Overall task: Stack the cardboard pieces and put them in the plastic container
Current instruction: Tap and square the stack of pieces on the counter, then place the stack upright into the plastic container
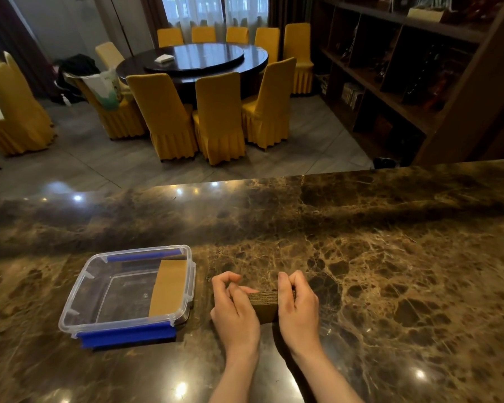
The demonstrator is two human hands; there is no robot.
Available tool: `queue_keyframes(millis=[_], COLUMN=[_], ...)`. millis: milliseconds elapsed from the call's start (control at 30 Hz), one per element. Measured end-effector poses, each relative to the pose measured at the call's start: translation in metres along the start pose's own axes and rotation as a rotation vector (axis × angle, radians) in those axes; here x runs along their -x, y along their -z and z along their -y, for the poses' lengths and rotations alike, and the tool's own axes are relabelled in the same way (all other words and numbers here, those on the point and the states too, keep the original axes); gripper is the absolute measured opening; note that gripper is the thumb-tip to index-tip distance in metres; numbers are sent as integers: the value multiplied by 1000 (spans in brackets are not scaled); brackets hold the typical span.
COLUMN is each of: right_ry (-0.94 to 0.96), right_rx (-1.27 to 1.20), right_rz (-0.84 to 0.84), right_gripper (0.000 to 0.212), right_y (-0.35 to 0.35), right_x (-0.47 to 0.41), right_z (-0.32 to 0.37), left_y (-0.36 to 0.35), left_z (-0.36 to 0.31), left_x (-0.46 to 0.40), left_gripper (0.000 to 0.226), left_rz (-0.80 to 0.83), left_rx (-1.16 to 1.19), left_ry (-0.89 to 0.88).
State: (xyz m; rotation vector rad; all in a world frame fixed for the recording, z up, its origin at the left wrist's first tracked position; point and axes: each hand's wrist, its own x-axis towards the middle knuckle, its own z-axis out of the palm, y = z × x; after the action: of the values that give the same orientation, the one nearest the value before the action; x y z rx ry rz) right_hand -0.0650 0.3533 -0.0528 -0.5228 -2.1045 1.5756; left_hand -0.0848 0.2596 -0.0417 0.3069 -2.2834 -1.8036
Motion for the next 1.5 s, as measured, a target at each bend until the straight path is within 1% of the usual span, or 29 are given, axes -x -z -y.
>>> queue_keyframes(millis=[67, 133, 167, 233, 267, 333, 400, 433, 500, 633, 700, 800, 867, 967, 1000, 1067, 1133, 1300, 1400, 1500], right_ry=[7, 6, 3, -4, -5, -12, -19, -21, -15, -49, -118, -225, -253, -226, -194, -125, -87, 4, -8, -49], right_rx=[-3, -2, 1, 6, 7, 12, 4, -2, -4, -42, -157, -381, -448, -476, -459, -406, -357, -221, -205, -211], right_rz=[4, 11, 18, 29, 31, 28, 30, 35, 46, 98, 142, 208, 316, 496, 516, 494, 473, 463, 447, 451], right_gripper=[35, 35, 35, 34, 34, 35, 36, 35, 35, 36, 42, 37, 41, 49, 48, 44, 40, 36, 32, 29], right_y=[0, 1, 1, 1, 1, 1, 2, 2, 2, 5, 11, 29, 38, 39, 37, 29, 19, -17, -49, -81], right_x=[1, 1, 1, 1, 1, 1, 0, 0, -1, -2, -6, -17, -21, -21, -22, -24, -25, -23, -20, -16], right_z=[-1, -2, -2, -4, -4, -5, -5, -6, -6, -2, 3, 10, 16, 39, 48, 66, 84, 127, 144, 154], left_y=[6, 18, 26, 43, 50, 55, 51, 48, 44, 44, 47, 52, 55, 62, 63, 69, 79, 113, 138, 163], left_z=[1, -1, -2, -6, -12, -24, -37, -40, -39, -35, -34, -36, -41, -51, -55, -63, -68, -76, -77, -74], left_x=[-1, -3, -4, -10, -15, -23, -26, -25, -24, -19, -17, -19, -22, -27, -29, -34, -43, -74, -96, -119], left_gripper=[33, 28, 25, 13, 20, 42, 48, 46, 40, 35, 35, 33, 33, 32, 32, 40, 43, 32, 34, 36], left_rz=[60, 206, 300, 434, 501, 672, 797, 814, 792, 747, 722, 608, 543, 491, 485, 473, 465, 473, 486, 494], left_rx=[1, -37, -87, -269, -385, -596, -744, -790, -822, -785, -743, -537, -359, -131, -61, 62, 116, 154, 176, 102], left_ry=[-2, -29, -70, -221, -320, -501, -589, -603, -597, -510, -445, -263, -120, 25, 61, 116, 134, 121, 124, 77])
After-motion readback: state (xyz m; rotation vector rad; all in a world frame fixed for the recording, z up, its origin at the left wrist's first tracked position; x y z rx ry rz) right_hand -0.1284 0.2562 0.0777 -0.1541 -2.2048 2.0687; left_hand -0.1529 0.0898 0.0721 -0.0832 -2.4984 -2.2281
